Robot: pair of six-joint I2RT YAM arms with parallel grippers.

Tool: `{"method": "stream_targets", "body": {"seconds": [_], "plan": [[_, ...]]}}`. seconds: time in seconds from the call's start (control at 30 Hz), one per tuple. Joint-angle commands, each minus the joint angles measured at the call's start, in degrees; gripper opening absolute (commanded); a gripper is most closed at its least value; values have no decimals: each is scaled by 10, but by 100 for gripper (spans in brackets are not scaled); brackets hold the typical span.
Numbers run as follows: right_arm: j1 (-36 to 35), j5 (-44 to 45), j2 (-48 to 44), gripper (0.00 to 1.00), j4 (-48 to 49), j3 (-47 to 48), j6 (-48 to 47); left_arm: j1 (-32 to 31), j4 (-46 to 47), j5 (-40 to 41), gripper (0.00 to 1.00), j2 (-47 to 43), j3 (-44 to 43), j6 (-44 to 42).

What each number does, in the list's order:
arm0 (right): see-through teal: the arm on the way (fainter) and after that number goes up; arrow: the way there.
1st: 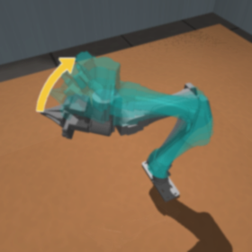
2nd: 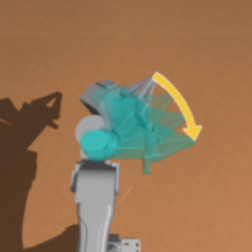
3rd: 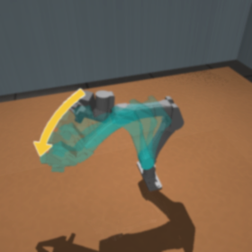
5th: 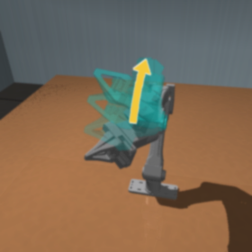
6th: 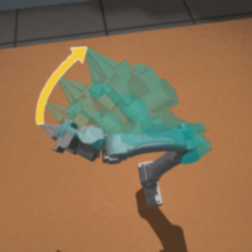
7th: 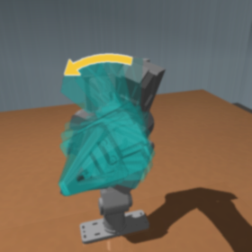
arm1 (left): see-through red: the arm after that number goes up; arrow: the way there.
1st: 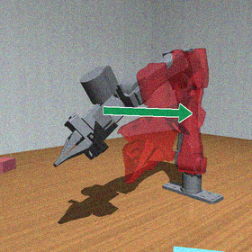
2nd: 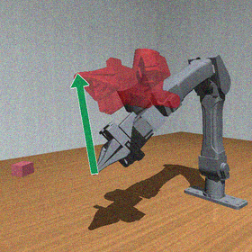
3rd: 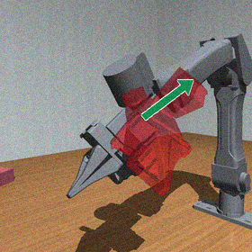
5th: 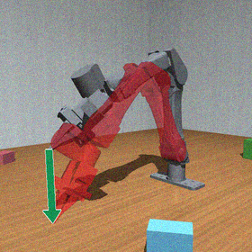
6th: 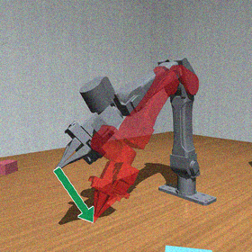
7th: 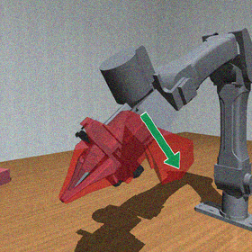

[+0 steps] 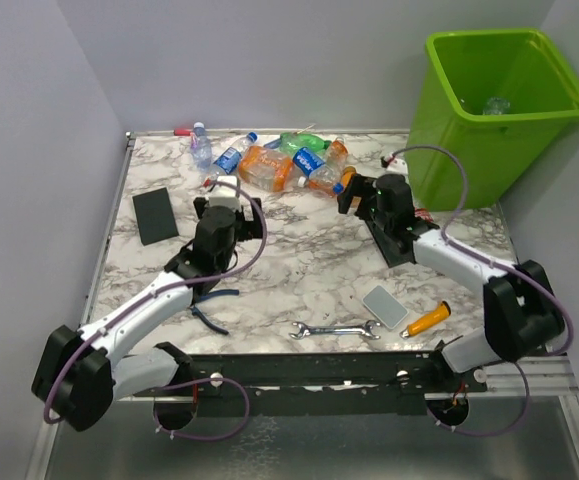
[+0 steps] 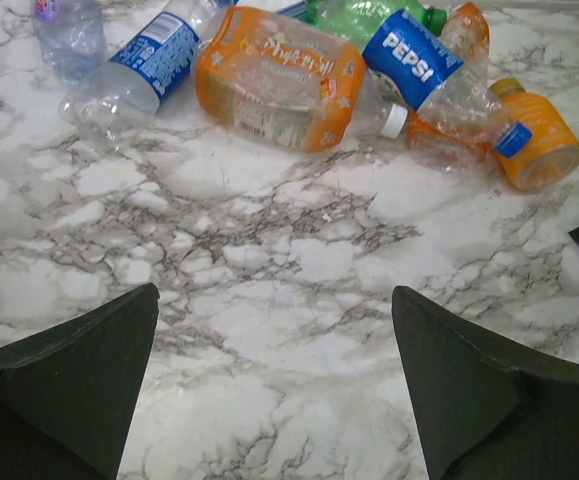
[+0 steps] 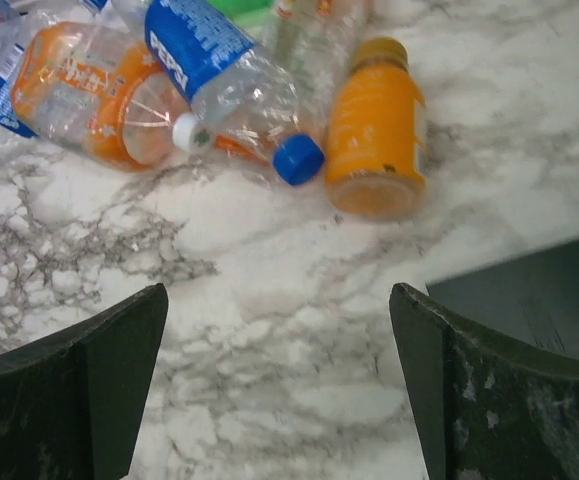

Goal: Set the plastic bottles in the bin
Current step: Pick up the plastic bottle at the center of the board.

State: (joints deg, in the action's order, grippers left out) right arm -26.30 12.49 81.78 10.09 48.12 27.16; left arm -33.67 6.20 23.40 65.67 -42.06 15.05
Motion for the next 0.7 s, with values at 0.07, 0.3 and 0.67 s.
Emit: {"method": "stream_targets", "body": {"seconds": [0.07,0.3,0.67], "plan": [[-2,-48,188,94,21,190,-127,-10,109,-27,99,-82,97,-9],[-2,-54,296,83,-34,293,-179,-14,81,-1,99,-78,80,14],[-1,-69,372,77,-88,359,-201,-16,88,-16,99,-105,83,16]]}}
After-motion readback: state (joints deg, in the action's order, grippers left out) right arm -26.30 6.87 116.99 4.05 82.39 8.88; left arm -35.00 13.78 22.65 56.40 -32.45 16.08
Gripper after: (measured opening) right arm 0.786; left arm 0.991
